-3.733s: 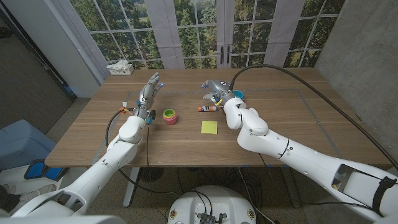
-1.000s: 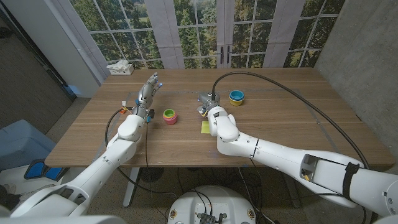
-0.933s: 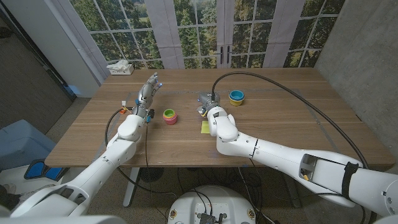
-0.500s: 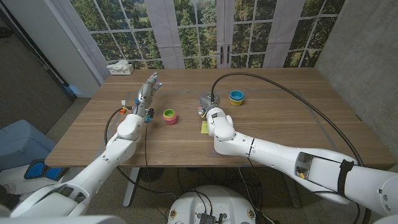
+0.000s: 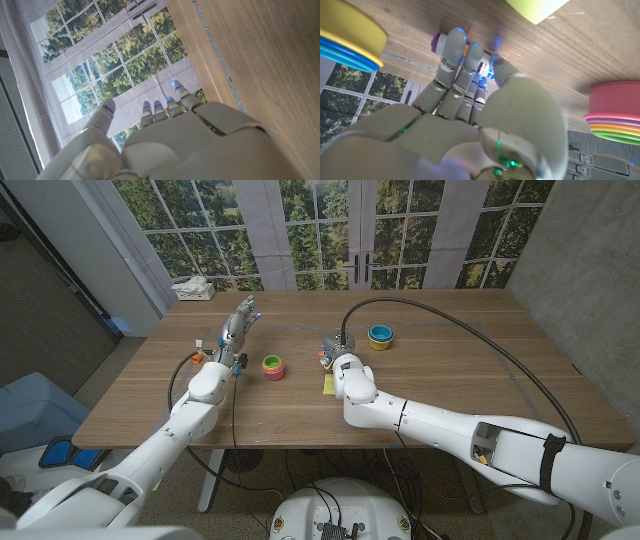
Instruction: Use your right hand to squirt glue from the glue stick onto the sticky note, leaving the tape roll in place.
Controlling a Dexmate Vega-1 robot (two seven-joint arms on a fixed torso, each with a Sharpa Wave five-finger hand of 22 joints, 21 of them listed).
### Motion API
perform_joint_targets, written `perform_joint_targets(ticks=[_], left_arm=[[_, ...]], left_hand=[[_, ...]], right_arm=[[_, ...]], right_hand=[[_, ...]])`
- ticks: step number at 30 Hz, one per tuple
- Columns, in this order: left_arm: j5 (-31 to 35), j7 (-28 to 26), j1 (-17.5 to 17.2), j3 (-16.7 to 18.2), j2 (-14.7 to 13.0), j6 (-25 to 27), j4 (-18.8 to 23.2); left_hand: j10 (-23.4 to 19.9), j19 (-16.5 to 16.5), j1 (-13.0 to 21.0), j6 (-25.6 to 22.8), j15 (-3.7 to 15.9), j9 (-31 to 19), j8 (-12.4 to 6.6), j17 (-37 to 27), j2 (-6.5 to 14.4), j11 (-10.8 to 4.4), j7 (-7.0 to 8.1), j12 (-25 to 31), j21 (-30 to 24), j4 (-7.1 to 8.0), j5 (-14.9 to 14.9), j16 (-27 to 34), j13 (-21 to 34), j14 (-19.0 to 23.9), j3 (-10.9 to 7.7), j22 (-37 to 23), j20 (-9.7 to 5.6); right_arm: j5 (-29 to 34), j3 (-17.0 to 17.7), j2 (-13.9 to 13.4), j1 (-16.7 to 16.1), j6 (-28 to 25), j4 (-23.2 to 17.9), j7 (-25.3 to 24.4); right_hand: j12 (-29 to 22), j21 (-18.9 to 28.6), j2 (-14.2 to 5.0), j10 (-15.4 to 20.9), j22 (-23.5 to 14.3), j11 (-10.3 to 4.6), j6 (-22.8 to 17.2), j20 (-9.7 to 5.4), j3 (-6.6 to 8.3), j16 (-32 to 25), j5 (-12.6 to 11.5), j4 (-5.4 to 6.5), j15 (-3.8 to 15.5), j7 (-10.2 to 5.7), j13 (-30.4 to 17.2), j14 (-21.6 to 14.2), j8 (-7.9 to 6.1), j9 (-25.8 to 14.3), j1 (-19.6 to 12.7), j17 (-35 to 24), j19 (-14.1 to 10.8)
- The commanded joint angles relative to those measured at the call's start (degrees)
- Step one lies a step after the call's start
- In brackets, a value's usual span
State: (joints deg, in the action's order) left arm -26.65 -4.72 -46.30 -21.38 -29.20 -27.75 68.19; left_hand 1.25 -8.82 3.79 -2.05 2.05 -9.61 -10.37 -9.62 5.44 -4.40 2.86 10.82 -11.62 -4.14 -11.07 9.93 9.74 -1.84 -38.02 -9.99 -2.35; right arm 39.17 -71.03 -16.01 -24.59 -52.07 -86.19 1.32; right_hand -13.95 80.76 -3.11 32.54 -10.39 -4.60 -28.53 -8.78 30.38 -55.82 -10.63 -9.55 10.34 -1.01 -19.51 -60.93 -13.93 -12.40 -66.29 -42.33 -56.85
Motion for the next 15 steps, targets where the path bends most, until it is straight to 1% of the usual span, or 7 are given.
perform_joint_targets(ticks=[1,5,6,7,8,10,15], left_arm=[[0.37,-0.20,0.23,-0.25,-0.12,0.78,0.57],[0.46,-0.39,0.21,-0.28,-0.11,0.96,0.78],[0.51,-0.42,0.20,-0.30,-0.14,1.03,0.85],[0.55,-0.43,0.22,-0.33,-0.16,1.05,0.88],[0.54,-0.46,0.23,-0.33,-0.11,1.05,0.89],[0.67,-0.52,0.23,-0.39,-0.18,1.17,1.04],[0.62,-0.57,0.22,-0.40,-0.14,1.30,1.23]], left_hand=[[0.32,-0.17,-0.41,-0.20,2.67,-0.18,0.07,-0.03,1.68,-0.36,0.23,-0.02,0.31,-0.42,0.06,0.07,0.29,-0.32,-0.24,-0.12,-1.44],[0.31,-0.17,-0.40,-0.22,2.64,-0.18,0.07,-0.03,1.68,-0.40,0.23,-0.02,0.30,-0.47,0.06,0.07,0.29,-0.31,-0.24,-0.12,-1.43],[0.32,-0.15,-0.40,-0.21,2.67,-0.18,0.07,-0.03,1.68,-0.39,0.22,-0.02,0.31,-0.48,0.06,0.07,0.29,-0.31,-0.24,-0.12,-1.41],[0.31,-0.16,-0.40,-0.22,2.69,-0.18,0.07,-0.02,1.67,-0.36,0.22,-0.01,0.31,-0.49,0.06,0.07,0.29,-0.32,-0.24,-0.12,-1.41],[0.26,-0.16,-0.40,-0.21,2.66,-0.18,0.07,-0.02,1.67,-0.38,0.22,0.01,0.31,-0.50,0.06,0.09,0.29,-0.28,-0.24,-0.12,-1.41],[0.26,-0.17,-0.39,-0.19,2.63,-0.18,0.08,-0.02,1.66,-0.40,0.21,0.00,0.31,-0.54,0.06,0.08,0.29,-0.29,-0.24,-0.12,-1.39],[0.27,-0.18,-0.39,-0.19,2.67,-0.18,0.08,-0.02,1.64,-0.39,0.21,0.00,0.30,-0.59,0.07,0.08,0.29,-0.29,-0.23,-0.12,-1.42]], right_arm=[[-3.02,-0.55,0.16,1.09,-0.36,1.68,-0.57],[-3.79,-0.94,0.15,1.57,-0.96,1.88,-0.16],[-3.37,-1.25,1.88,1.83,-3.95,3.57,-0.40],[2.90,-7.74,2.23,4.28,-5.39,8.32,-2.43],[-0.94,-4.05,1.61,2.85,-3.94,5.17,-1.51],[-2.05,-3.58,1.29,2.86,-3.43,4.67,-1.12],[-1.98,-4.71,1.36,3.48,-4.26,5.09,-1.16]], right_hand=[[0.21,0.33,-0.21,-0.03,-0.08,0.71,-0.21,-3.75,0.41,3.81,-0.29,0.04,2.36,0.33,-0.11,0.19,0.18,-0.13,-0.93,3.06,0.95],[-0.19,0.71,-0.46,0.98,-0.11,1.12,-1.21,-3.76,0.92,8.46,-0.29,0.15,2.30,0.77,-0.09,1.11,-0.09,-0.14,-1.10,6.49,1.35],[-0.70,1.20,-0.53,2.23,-0.18,1.81,-2.14,-3.87,1.40,12.94,-0.31,0.20,2.19,1.41,-0.14,2.78,-0.31,-0.10,-1.10,9.68,1.20],[-0.78,1.27,-0.50,2.42,-0.18,1.78,-2.16,-3.87,1.46,13.51,-0.30,0.19,2.20,1.42,-0.15,3.02,-0.30,-0.09,-1.09,10.06,1.15],[-0.88,1.47,0.12,2.69,-0.18,2.09,-2.62,-3.95,1.61,16.00,-0.27,0.01,2.07,1.52,-0.18,4.91,-0.38,-0.09,-1.14,11.55,0.89],[-1.21,1.54,0.85,3.63,-0.14,2.44,-3.62,-4.01,1.84,18.72,-0.27,-0.26,2.10,1.80,-0.14,7.15,-0.67,-0.11,-1.32,13.12,0.78],[-1.60,1.44,1.59,4.48,-0.11,2.33,-4.93,-3.98,2.07,20.50,-0.26,-0.83,2.57,1.77,-0.32,8.32,-1.06,-0.15,-2.48,14.18,1.19]])
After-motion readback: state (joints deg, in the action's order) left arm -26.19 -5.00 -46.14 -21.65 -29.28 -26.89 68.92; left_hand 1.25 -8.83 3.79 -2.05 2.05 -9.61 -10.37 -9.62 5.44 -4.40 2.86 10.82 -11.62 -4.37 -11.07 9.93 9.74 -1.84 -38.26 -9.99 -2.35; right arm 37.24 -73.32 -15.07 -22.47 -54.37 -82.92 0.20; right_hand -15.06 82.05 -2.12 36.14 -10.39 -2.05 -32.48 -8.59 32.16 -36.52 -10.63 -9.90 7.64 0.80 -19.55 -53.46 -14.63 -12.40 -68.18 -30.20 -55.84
